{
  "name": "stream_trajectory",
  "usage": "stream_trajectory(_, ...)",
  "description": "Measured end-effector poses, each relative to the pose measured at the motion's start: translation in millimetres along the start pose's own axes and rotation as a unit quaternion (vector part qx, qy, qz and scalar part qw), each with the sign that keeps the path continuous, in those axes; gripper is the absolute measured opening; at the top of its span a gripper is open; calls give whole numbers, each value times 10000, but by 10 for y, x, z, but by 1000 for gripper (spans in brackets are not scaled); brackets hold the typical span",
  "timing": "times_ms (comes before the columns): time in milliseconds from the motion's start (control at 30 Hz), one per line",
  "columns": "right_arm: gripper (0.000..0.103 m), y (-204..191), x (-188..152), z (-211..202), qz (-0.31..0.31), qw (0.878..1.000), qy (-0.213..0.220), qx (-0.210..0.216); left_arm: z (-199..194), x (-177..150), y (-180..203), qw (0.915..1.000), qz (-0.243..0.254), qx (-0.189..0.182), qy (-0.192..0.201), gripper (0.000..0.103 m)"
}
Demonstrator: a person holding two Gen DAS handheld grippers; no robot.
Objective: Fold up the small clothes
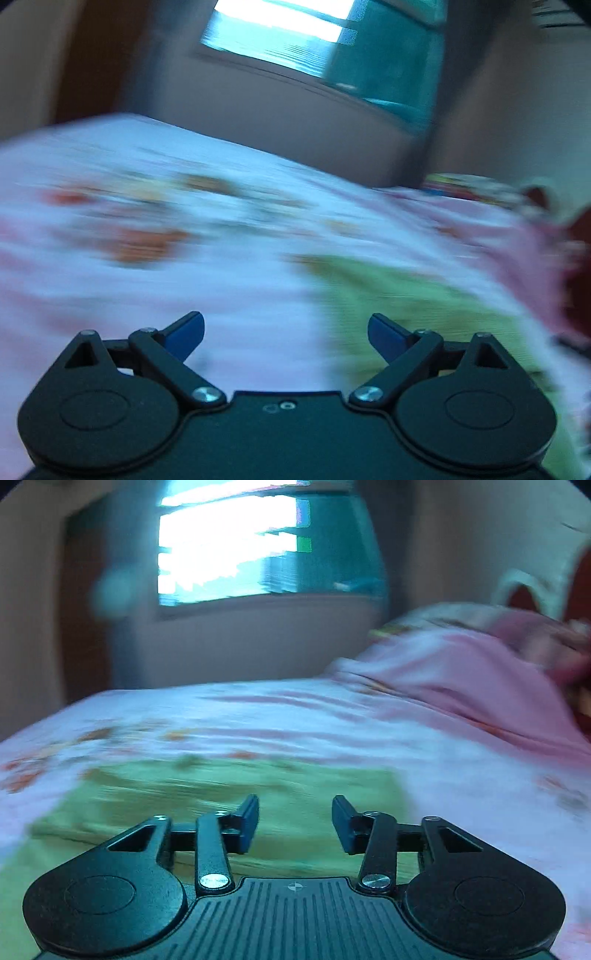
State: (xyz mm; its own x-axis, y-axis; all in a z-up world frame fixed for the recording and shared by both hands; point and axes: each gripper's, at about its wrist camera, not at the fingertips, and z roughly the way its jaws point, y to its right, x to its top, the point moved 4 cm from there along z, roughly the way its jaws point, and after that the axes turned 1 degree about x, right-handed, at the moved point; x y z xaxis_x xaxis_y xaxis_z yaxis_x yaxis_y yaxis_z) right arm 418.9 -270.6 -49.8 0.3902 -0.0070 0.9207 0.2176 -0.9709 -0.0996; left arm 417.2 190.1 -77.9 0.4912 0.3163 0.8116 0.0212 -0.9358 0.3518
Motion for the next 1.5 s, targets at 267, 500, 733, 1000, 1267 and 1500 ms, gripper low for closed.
stream_trajectory(267,17,895,-132,-49,945,9949,-295,-199,1047,-100,650,9909,-527,46,-1236,58)
stream_trajectory(500,17,958,-144,49,949,9948,-338,117,1234,-77,615,9891,-590,38,-1349,38)
stream_trajectory(733,17,961,-385,324,804,9916,-1005,-110,1105,-61,583,9951,-672,-191,-705,5)
stream_trajectory(1000,17,1029,-331,250,706,9940,-800,-245,1007,-146,520,9973,-230,243,-658,47)
stream_trajectory(1267,53,1077,176,831,735,9951,-654,76,1358,209,657,9954,539,158,-772,66)
stream_trajectory(1500,24,1271,174,1467,974,9854,-1395,43,1659,35,750,9891,1100,205,-953,11)
